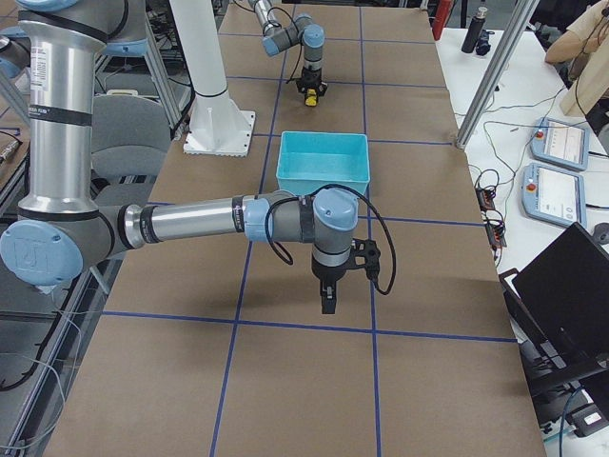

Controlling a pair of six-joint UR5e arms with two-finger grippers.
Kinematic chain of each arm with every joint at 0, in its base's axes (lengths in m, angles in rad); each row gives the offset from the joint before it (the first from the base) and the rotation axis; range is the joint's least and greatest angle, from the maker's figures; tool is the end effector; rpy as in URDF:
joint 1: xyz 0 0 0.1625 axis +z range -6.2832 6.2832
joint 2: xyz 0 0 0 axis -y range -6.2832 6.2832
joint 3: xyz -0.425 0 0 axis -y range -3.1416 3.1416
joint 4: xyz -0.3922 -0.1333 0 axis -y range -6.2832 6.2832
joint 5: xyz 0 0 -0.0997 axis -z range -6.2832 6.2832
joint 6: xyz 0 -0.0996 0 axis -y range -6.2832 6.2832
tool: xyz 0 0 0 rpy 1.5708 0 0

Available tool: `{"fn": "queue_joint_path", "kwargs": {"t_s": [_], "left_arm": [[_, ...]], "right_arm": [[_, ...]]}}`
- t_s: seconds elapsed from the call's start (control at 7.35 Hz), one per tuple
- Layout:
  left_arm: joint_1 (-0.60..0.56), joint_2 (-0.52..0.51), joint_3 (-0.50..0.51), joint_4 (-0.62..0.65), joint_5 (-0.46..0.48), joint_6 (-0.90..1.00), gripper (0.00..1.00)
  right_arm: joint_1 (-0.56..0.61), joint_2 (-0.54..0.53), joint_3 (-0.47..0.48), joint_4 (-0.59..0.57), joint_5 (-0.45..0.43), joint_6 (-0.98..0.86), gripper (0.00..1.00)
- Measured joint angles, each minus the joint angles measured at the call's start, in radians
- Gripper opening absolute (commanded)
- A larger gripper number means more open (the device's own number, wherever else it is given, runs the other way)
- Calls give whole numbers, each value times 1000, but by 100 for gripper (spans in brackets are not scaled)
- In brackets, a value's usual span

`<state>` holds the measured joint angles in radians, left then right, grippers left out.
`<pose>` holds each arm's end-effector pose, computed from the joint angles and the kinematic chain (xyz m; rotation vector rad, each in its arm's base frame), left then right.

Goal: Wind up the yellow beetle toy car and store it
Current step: 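Press the held car down onto the table with the left gripper, then drag the car backward along the table toward the robot with the left gripper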

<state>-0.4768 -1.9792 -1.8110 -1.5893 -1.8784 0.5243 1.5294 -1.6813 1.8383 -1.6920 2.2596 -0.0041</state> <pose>0.5021 -0.3754 0.3285 0.6235 0.5311 1.6413 0.0516 -0.4454 0.5969 0.0215 -0.6893 -0.0560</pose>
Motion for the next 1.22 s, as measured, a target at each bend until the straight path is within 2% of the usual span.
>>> {"fn": "queue_joint_path", "kwargs": {"t_s": [0.41,1.09,1.22], "left_arm": [[-18,65,-61,-50,-9,-12,0],[-36,87,-53,-173,-25,-127,0],[-44,88,-52,-176,-28,-129,3]], "right_arm": [[0,0,1,0,0,0,100],[0,0,4,1,0,1,100],[0,2,5,0,1,1,100]]}}
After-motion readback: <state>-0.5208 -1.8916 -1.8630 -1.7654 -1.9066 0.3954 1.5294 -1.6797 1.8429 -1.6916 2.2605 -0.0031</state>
